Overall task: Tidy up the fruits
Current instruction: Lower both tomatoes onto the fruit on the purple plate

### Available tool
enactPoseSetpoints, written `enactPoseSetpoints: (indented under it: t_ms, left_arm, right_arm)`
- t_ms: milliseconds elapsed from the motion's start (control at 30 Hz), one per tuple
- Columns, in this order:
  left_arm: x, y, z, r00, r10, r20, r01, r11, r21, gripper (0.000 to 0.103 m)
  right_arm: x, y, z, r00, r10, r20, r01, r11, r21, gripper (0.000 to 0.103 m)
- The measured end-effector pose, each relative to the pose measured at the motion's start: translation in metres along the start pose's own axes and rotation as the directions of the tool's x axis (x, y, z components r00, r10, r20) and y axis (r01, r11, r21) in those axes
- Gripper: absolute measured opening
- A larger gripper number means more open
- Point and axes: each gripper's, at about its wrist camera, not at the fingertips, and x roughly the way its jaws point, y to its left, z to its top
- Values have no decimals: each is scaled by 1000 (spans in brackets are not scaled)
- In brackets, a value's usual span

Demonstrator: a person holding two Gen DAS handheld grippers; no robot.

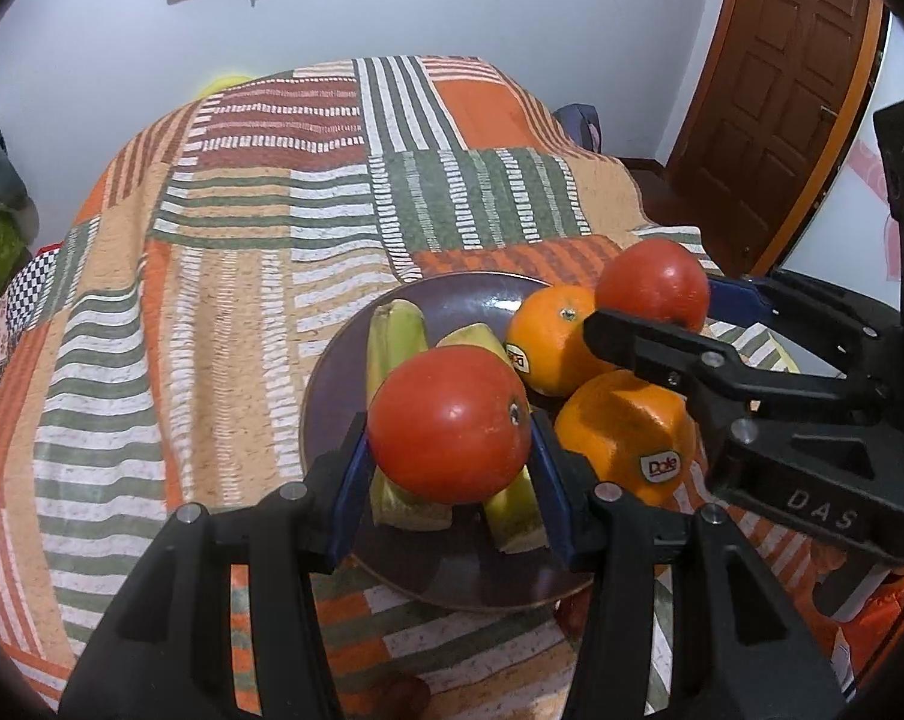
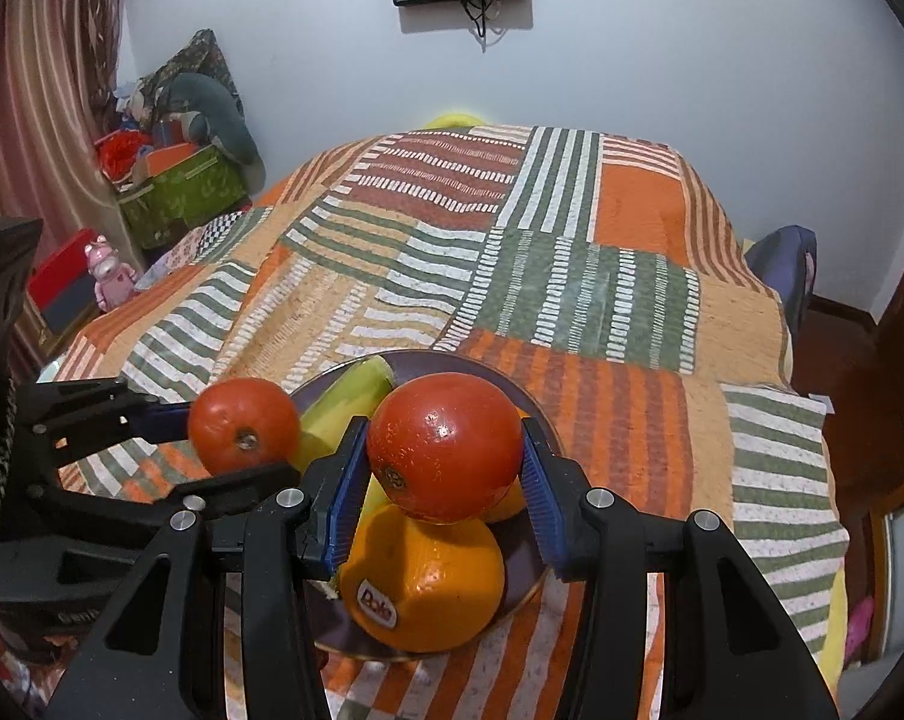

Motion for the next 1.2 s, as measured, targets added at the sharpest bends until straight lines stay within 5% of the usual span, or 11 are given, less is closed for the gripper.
enactPoseSetpoints:
  t_ms: [200,267,367,700,833,1200]
  left_arm:
    - [11,5,-3,998,-32,-48,30,999,-29,51]
    - [8,6,-4,999,-33,-33,32,999,-31,63]
    - [3,2,-4,1000,-1,2,1,1000,1,67]
    - [-3,8,-11,1000,-14,4,14,1000,-10,69]
    - [-3,7,-12,1000,-4,1,4,1000,-6,69]
    - [-30,6,-13,999,26,43,-25,1000,-13,69]
  right_arm:
    - [9,3,3,1000,15,-16,-15,1000,-12,45]
    - [13,5,2,1000,20,-24,-20,1000,-15,45]
    - [16,4,2,999,35,-29,-36,999,-4,45]
    - [23,9,2,997,59,-53,-59,998,-10,46]
    - [18,12,2,998,49,-32,-49,999,-10,62]
    - [-8,11,0,1000,20,-1,-20,1000,-7,63]
